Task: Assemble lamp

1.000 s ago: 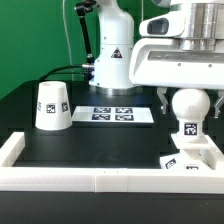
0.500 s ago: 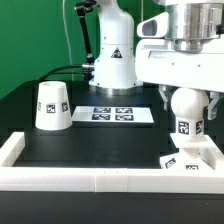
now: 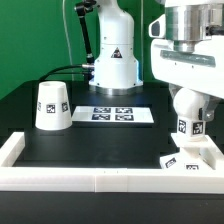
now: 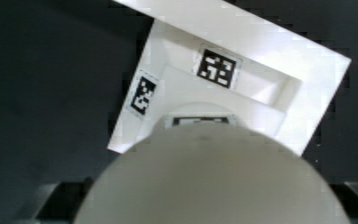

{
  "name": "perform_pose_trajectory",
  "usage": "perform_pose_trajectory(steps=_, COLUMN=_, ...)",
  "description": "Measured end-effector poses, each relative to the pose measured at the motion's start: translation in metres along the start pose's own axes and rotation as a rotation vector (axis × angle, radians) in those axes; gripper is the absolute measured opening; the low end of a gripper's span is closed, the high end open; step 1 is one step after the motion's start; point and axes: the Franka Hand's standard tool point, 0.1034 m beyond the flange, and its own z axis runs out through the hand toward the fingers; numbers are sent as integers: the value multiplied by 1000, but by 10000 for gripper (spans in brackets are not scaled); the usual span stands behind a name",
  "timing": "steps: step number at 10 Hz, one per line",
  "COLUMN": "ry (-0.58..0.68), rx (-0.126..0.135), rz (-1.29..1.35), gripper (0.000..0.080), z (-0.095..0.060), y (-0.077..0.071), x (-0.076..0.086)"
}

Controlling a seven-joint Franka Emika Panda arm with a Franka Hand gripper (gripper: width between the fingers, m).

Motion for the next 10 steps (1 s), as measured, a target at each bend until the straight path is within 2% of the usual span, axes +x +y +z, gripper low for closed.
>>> perform_pose_trajectory(steps=2, ry=-18, rx=-8, rz=89, gripper=574, z=0, y=1, x=0)
perform_pose_trajectory(steps=4, ry=-25, rx=-6, rz=131, gripper=678, z=0, y=1, x=-3)
perform_pose_trajectory(steps=5, ry=-25, rx=-6, rz=113, gripper=678, z=1, y=1, x=-3)
perform_pose_trajectory(steps=8, ry=-25, rx=-2, rz=-69, gripper=699, z=0, y=0, x=-7)
perform_pose_trajectory(steps=10, ry=-25, rx=4, rz=-314, gripper=699, z=-2, y=-2, x=-8)
